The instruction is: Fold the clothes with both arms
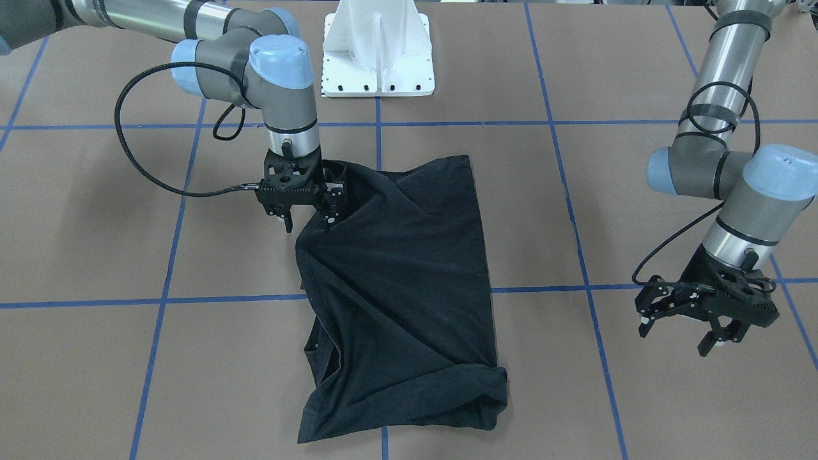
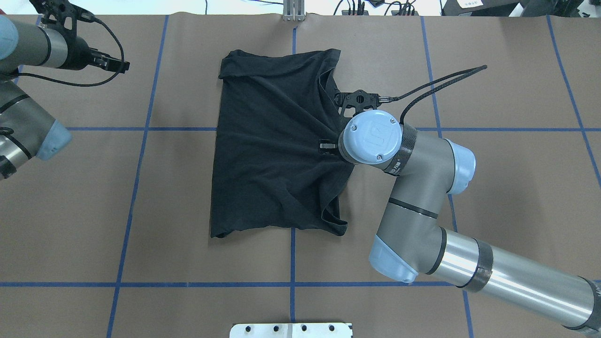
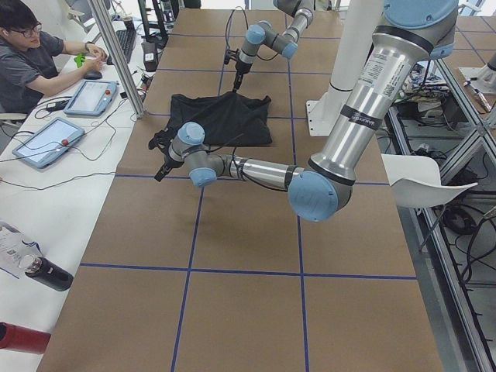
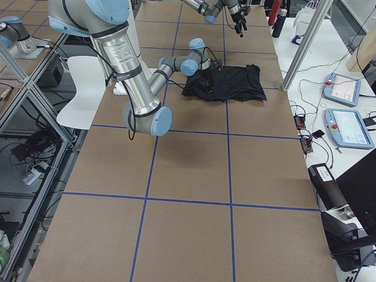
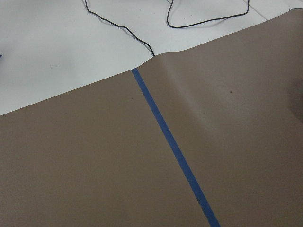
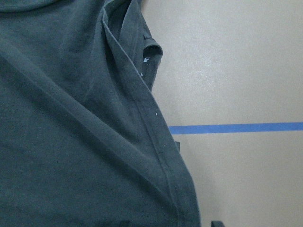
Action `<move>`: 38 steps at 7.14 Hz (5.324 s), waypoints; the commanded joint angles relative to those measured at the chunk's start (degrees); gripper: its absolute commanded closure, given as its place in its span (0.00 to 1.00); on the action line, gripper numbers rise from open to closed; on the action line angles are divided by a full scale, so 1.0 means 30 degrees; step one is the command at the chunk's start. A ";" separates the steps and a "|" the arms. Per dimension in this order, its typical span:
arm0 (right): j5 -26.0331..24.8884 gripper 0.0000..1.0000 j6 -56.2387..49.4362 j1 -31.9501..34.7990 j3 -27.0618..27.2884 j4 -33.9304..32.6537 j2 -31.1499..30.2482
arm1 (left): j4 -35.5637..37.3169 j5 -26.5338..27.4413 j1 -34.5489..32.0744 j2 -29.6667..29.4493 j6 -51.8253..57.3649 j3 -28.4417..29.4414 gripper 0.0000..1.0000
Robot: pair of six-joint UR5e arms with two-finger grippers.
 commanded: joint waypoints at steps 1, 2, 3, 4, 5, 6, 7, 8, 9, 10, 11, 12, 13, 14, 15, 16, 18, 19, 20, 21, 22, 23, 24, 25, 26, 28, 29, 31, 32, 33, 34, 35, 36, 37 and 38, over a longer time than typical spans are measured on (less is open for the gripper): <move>-0.0889 0.00 0.2831 -0.2241 0.2038 -0.1412 -0.0465 | -0.0001 0.0020 0.0001 0.0000 0.0001 0.0017 0.00; -0.2405 0.01 0.3421 -0.3647 0.2074 -0.1648 -0.0468 | -0.0001 0.0020 0.0001 0.0000 0.0001 0.0017 0.00; -0.2739 0.11 0.4152 -0.4270 0.2191 -0.2463 -0.0439 | -0.0001 0.0020 0.0001 0.0000 0.0001 -0.0012 0.00; -0.2974 0.33 0.4681 -0.4885 0.2134 -0.2616 -0.0497 | -0.0001 -0.0009 0.0001 0.0029 0.0001 0.0017 0.00; -0.3151 0.41 0.4657 -0.5210 0.2046 -0.2617 -0.0439 | -0.0001 -0.0009 0.0001 0.0029 0.0001 -0.0012 0.00; -0.3153 0.51 0.4657 -0.5243 0.2016 -0.2617 -0.0381 | -0.0001 -0.0009 0.0001 0.0029 0.0001 -0.0012 0.00; -0.3153 0.59 0.4425 -0.5243 0.1958 -0.2617 -0.0409 | -0.0001 -0.0009 0.0001 0.0029 0.0001 -0.0012 0.00; -0.3008 0.60 0.4017 -0.4866 0.1987 -0.2646 -0.0409 | -0.0001 -0.0009 0.0001 0.0029 0.0001 0.0017 0.00; -0.2977 0.60 0.2707 -0.4659 0.1987 -0.2676 -0.0380 | -0.0001 0.0020 0.0001 0.0029 0.0001 0.0017 0.00; -0.2861 0.59 0.1476 -0.4338 0.1987 -0.2676 -0.0264 | -0.0001 0.0020 0.0001 0.0029 0.0001 0.0046 0.00; -0.2454 0.58 0.1261 -0.4045 0.1987 -0.2676 -0.0205 | -0.0001 0.0020 0.0001 0.0029 0.0001 0.0046 0.00; -0.2420 0.58 0.1027 -0.3897 0.1958 -0.2647 -0.0175 | -0.0001 0.0020 0.0001 0.0029 0.0001 0.0046 0.00; -0.2420 0.59 0.1024 -0.3750 0.1900 -0.2589 -0.0146 | -0.0001 0.0020 0.0001 0.0029 0.0001 0.0046 0.00; -0.2420 0.60 0.1169 -0.3778 0.1638 -0.2443 -0.0088 | -0.0001 0.0020 0.0030 0.0000 0.0001 0.0046 0.00; -0.2420 0.61 0.1287 -0.3749 0.1345 -0.2442 0.0203 | 0.0028 0.0020 0.0030 0.0000 0.0001 0.0046 0.00; -0.2420 0.62 0.1520 -0.3778 0.0820 -0.2413 0.0554 | 0.0029 0.0020 0.0001 0.0000 0.0001 0.0046 0.00; -0.2420 0.62 0.1903 -0.3836 0.0259 -0.2412 0.0734 | 0.0000 0.0020 0.0030 0.0000 0.0001 0.0046 0.00; -0.2420 0.62 0.1903 -0.3837 0.0287 -0.2441 0.0675 | 0.0028 0.0020 0.0030 0.0000 0.0001 0.0046 0.00; -0.2420 0.62 0.1903 -0.3953 0.0288 -0.2471 0.0646 | 0.0029 0.0020 0.0001 0.0000 0.0001 0.0046 0.00; -0.2420 0.62 0.1903 -0.3954 0.0404 -0.2645 0.0645 | 0.0029 0.0020 0.0030 0.0000 0.0001 0.0046 0.00; -0.2420 0.60 0.1932 -0.3954 0.0521 -0.2676 0.0558 | 0.0000 0.0020 0.0030 0.0000 0.0001 0.0046 0.00; -0.2420 0.58 0.1933 -0.3954 0.0522 -0.2676 0.0528 | -0.0001 0.0020 0.0001 0.0029 0.0001 0.0046 0.00; -0.2420 0.58 0.1933 -0.3954 0.0522 -0.2676 0.0499 | -0.0001 0.0020 0.0030 0.0029 0.0001 0.0046 0.00; -0.2420 0.58 0.2020 -0.3954 0.0522 -0.2676 0.0499 | -0.0001 0.0020 0.0030 0.0029 0.0001 0.0046 0.00; -0.2449 0.68 0.2513 -0.4012 0.0522 -0.2676 0.0528 | -0.0001 0.0020 0.0030 0.0058 0.0001 0.0046 0.00; -0.2537 1.00 0.2548 -0.4013 0.0551 -0.2647 0.0587 | -0.0001 0.0020 0.0030 0.0059 0.0001 0.0046 0.00; -0.2537 1.00 0.2548 -0.4013 0.0580 -0.2647 0.0558 | -0.0001 0.0020 0.0030 0.0059 0.0001 0.0017 0.00; -0.2450 1.00 0.2518 -0.3925 0.1103 -0.2676 0.0325 | -0.0001 0.0020 0.0030 0.0059 0.0001 0.0017 0.00; -0.2420 1.00 0.2344 -0.3867 0.2181 -0.2676 -0.0663 | -0.0001 0.0020 0.0030 0.0059 -0.0028 -0.0041 0.00; -0.2391 1.00 0.2256 -0.3837 0.3120 -0.2647 -0.1862 | -0.0001 0.0020 0.0030 0.0059 -0.0028 -0.0042 0.00; -0.2449 1.00 0.2255 -0.3837 0.3477 -0.2589 -0.2715 | -0.0001 0.0020 0.0030 0.0059 -0.0028 -0.0042 0.00; -0.2623 1.00 0.2255 -0.3866 0.3481 -0.2588 -0.2985 | -0.0001 0.0020 0.0030 0.0059 -0.0028 -0.0042 0.00; -0.2741 1.00 0.2255 -0.3953 0.3510 -0.2559 -0.3220 | -0.0001 0.0020 0.0030 0.0030 -0.0028 -0.0042 0.00; -0.2829 1.00 0.2255 -0.3954 0.3771 -0.2588 -0.3367 | -0.0001 0.0020 0.0030 0.0058 -0.0028 -0.0042 0.00; -0.2859 1.00 0.2255 -0.4041 0.3890 -0.2559 -0.3339 | -0.0001 -0.0009 0.0030 0.0030 -0.0028 -0.0042 0.00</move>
